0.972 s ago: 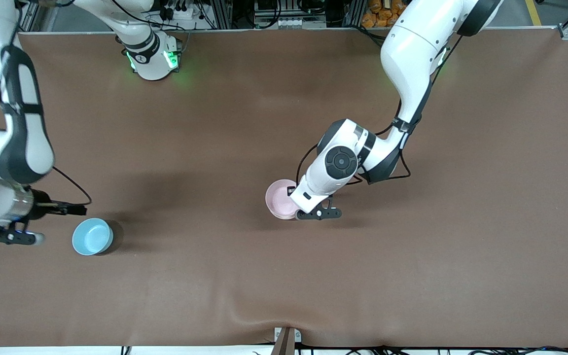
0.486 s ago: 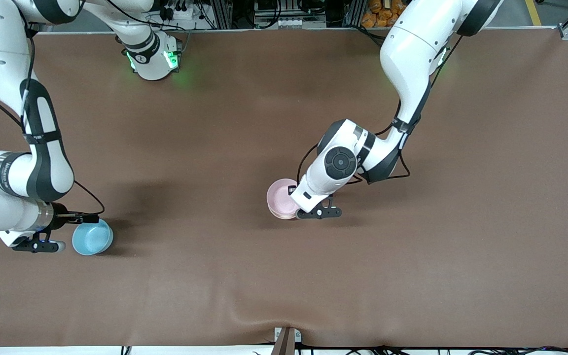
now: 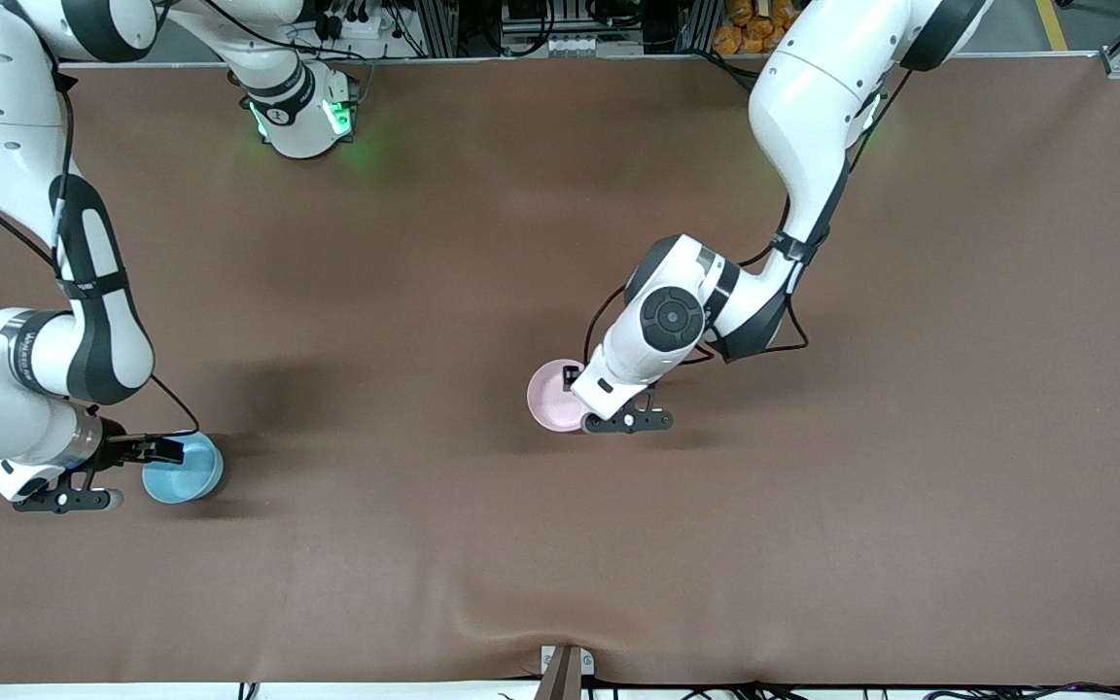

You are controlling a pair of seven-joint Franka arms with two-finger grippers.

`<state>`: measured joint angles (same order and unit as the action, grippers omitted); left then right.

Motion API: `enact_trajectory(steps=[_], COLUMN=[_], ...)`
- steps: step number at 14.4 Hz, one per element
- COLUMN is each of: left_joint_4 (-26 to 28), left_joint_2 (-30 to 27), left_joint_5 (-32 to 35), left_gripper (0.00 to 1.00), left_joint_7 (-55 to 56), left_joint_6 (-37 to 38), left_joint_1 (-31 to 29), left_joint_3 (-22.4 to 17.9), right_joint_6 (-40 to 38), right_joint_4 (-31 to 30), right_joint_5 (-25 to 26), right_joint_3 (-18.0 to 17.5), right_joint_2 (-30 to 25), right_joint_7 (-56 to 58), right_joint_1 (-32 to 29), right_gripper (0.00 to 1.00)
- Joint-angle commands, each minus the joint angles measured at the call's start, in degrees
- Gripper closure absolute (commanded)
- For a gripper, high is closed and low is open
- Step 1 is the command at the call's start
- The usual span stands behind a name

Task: Stack pink and blue bowls on white bowl
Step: 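Lower the pink bowl into the white bowl while the right gripper reaches the blue bowl, then grasp the blue bowl rim with the right gripper while the left gripper withdraws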

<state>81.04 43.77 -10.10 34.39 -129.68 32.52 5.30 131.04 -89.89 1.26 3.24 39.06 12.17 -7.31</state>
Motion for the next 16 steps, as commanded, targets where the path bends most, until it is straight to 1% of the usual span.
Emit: enact_trajectory(steps=[1, 3, 4, 6, 7, 8, 11, 14, 15, 16], left_joint_4=[0.6, 0.8, 0.8, 0.8, 0.7, 0.5, 0.5, 0.9, 0.9, 0.9], left_joint_2=[-3.5, -5.7, -6.6, -7.9, -8.7, -9.5, -12.5, -16.9, -18.4, -19.8], left_joint_5=[2.4, 4.1, 4.3, 6.3, 6.3, 6.5, 6.7, 6.8, 6.8, 6.8], left_gripper=[0.00, 0.00, 0.00, 0.00, 0.00, 0.00, 0.00, 0.00, 0.00, 0.00], left_joint_7=[-0.6, -4.1, -5.8, -12.9, -15.5, -16.9, -21.5, -26.5, -29.5, -31.8], left_joint_6=[0.4, 1.5, 3.4, 6.2, 8.0, 9.8, 13.7, 18.7, 20.7, 22.7], left_joint_1=[-1.7, -5.1, -7.0, -11.2, -13.6, -16.0, -20.6, -24.6, -25.7, -26.7], left_joint_3=[-2.2, -2.3, -2.4, -2.3, -2.1, -2.1, -2.0, -2.2, -2.3, -2.4], right_joint_6=[3.4, 5.9, 7.5, 8.8, 8.7, 8.7, 8.2, 8.1, 8.0, 8.0], right_joint_4=[1.1, 1.4, 1.4, 1.4, 1.4, 1.4, 1.4, 1.4, 1.4, 1.3], right_joint_5=[1.7, 1.5, 1.2, 0.2, -0.8, -2.1, -3.3, -4.4, -4.9, -5.2], right_joint_3=[-0.6, -0.6, -0.7, -0.8, -0.8, -0.8, -0.8, -0.8, -0.9, -0.9], right_joint_2=[2.4, 4.5, 5.4, 6.0, 6.0, 6.1, 6.1, 6.1, 6.0, 6.0], right_joint_7=[5.8, 9.6, 11.3, 11.7, 11.6, 11.6, 11.5, 11.6, 11.6, 11.6], right_joint_1=[-2.3, -3.7, -4.4, -4.8, -4.8, -4.8, -4.8, -4.8, -4.7, -4.7], right_gripper=[0.00, 0.00, 0.00, 0.00, 0.07, 0.18, 0.56, 0.95, 1.00, 1.00])
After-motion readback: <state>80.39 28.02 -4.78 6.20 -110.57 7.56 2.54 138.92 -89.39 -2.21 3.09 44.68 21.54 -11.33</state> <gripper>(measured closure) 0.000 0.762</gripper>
